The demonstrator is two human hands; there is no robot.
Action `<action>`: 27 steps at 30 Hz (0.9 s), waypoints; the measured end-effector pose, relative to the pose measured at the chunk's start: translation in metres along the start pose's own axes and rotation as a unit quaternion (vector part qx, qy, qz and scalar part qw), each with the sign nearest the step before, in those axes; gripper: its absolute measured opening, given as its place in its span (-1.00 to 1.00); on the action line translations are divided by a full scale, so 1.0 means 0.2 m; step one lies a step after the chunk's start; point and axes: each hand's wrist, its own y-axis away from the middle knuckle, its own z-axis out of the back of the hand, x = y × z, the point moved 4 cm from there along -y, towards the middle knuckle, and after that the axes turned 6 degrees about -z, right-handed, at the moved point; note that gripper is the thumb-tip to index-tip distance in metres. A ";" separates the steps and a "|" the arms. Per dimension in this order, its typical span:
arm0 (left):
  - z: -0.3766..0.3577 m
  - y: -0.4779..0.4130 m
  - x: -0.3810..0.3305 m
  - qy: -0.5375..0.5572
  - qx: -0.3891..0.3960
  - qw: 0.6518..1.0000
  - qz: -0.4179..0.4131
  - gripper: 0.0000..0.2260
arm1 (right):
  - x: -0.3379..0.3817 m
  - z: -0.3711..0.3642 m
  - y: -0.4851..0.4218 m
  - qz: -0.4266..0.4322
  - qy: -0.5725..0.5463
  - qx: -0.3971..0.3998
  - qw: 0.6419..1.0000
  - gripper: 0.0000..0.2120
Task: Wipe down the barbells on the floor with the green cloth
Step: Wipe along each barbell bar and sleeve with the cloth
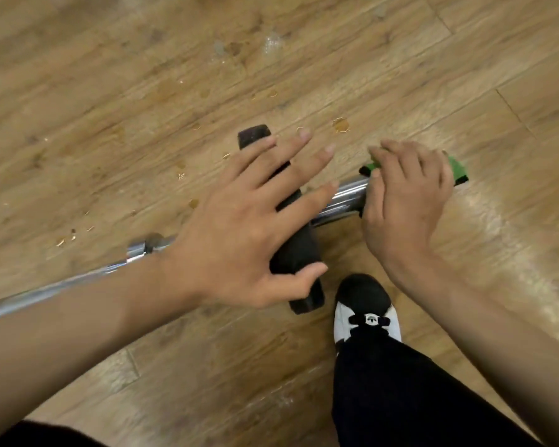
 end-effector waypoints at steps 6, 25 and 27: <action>-0.01 -0.02 0.02 -0.017 -0.036 0.999 -0.024 -0.38 | 0.11 -0.05 0.10 0.293 -0.009 0.077 0.953 -0.53; 0.00 -0.05 0.11 -0.054 0.000 0.994 0.096 -0.32 | -0.20 -0.12 -0.27 0.082 -0.006 -0.030 0.996 -0.64; 0.01 -0.07 0.17 -0.055 -0.006 0.994 0.099 -0.32 | -0.15 -0.14 -0.28 0.005 -0.026 -0.064 0.998 -0.67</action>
